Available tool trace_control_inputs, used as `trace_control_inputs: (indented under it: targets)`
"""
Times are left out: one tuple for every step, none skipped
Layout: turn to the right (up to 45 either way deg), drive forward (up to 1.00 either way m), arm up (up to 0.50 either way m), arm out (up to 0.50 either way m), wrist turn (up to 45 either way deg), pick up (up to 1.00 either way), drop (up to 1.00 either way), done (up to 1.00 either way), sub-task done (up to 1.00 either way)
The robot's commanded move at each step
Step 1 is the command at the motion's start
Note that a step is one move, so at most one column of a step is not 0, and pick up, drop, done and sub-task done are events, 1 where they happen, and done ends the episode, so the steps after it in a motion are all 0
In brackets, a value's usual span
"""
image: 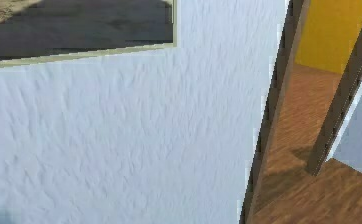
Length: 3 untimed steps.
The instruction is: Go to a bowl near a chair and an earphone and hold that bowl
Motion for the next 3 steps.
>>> trace_control_inputs:
  targets:
    - [18.0,0.0,0.0,0.0,0.0,0.0,0.0,0.0,0.0]
    - [0.0,0.05,0.0,0.0,0.0,0.0,0.0,0.0,0.0]
    - [36.0,0.0,0.0,0.0,0.0,0.0,0.0,0.0,0.0]
